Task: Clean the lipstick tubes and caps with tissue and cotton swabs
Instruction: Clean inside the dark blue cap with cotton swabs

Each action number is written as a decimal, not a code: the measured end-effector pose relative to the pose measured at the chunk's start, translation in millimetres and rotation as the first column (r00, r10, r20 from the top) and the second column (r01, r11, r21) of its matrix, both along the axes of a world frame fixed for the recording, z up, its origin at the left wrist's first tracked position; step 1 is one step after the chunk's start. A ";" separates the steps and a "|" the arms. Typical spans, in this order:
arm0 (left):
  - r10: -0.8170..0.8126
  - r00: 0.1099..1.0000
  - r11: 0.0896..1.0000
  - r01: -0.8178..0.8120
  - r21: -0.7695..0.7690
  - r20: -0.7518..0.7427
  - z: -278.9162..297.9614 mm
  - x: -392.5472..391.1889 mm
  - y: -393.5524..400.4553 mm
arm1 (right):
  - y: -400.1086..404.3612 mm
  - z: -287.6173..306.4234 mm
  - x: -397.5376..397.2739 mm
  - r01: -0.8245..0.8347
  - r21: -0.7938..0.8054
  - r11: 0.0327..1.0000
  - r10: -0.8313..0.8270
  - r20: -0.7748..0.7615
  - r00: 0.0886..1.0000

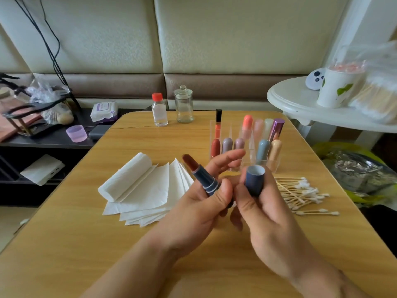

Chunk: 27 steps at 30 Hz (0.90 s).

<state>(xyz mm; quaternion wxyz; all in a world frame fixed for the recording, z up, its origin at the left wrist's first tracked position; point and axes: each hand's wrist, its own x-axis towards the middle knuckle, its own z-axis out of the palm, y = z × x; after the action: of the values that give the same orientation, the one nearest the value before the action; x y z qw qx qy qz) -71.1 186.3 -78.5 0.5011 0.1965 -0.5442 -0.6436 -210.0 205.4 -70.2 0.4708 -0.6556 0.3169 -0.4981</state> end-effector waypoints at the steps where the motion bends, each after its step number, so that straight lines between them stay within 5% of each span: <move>1: 0.005 1.000 1.000 -0.004 -0.013 0.015 0.7 0.1 0.9 | -1.4 0.8 -0.5 -0.036 0.043 0.998 0.033 0.068 0.997; 5: 0.051 0.995 0.997 -0.046 -0.057 0.091 2.5 2.8 0.3 | -5.4 0.1 -0.5 -0.128 0.157 0.979 0.095 0.203 0.975; 10: 0.037 0.997 0.999 -0.040 -0.031 -0.074 6.4 7.1 -2.0 | -3.4 8.9 1.0 -0.191 0.348 0.918 0.011 0.459 0.888; 22: 0.273 0.962 0.955 -0.273 -0.115 -0.021 -0.5 5.2 -5.0 | -4.9 4.6 -1.0 0.016 0.405 0.914 -0.150 0.300 0.942; 27: 0.361 0.932 0.927 -0.362 -0.097 -0.019 -7.5 2.9 -8.2 | -5.6 2.5 -0.1 0.241 0.244 0.939 -0.304 0.265 0.915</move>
<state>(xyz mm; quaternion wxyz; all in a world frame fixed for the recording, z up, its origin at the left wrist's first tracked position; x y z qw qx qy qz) -68.2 178.1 -85.9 0.6203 0.2680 -0.5299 -0.5125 -210.1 199.8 -67.8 0.5040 -0.4699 0.3807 -0.6167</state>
